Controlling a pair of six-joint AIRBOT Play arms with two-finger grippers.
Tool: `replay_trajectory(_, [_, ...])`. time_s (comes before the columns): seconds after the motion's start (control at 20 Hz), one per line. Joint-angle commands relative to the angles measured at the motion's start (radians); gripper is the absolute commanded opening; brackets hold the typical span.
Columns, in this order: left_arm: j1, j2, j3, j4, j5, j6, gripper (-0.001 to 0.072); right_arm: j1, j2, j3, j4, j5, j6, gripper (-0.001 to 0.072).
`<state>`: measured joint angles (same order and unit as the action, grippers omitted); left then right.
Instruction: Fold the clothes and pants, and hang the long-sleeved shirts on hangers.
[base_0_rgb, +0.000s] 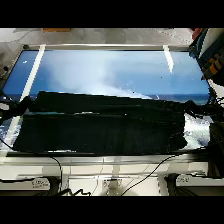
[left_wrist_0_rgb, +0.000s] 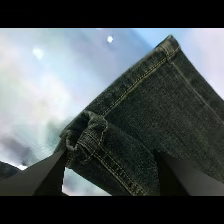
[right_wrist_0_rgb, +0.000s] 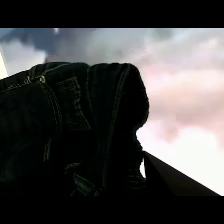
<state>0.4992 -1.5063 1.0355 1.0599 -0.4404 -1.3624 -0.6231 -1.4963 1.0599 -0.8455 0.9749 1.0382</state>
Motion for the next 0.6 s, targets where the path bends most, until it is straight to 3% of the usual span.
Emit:
replay_trajectory(0.0, [-0.012,-0.036,0.001,-0.006,0.053,-0.021,0.0545,0.0,0.0,0.001,0.0,-0.014,0.0,0.0529])
replay_trajectory(0.15, [-0.027,-0.066,0.003,-0.012,0.108,-0.052,0.0442,0.0,0.0,0.001,0.0,-0.023,0.0,0.0529])
replay_trajectory(0.3, [-0.046,-0.076,0.026,-0.014,0.196,-0.051,0.0022,0.0,0.0,0.001,0.0,-0.026,0.0,0.0529])
replay_trajectory(0.55, [-0.113,-0.076,0.169,-0.097,0.306,-0.052,0.0026,0.0,0.0,0.001,0.0,-0.026,0.0,0.0529])
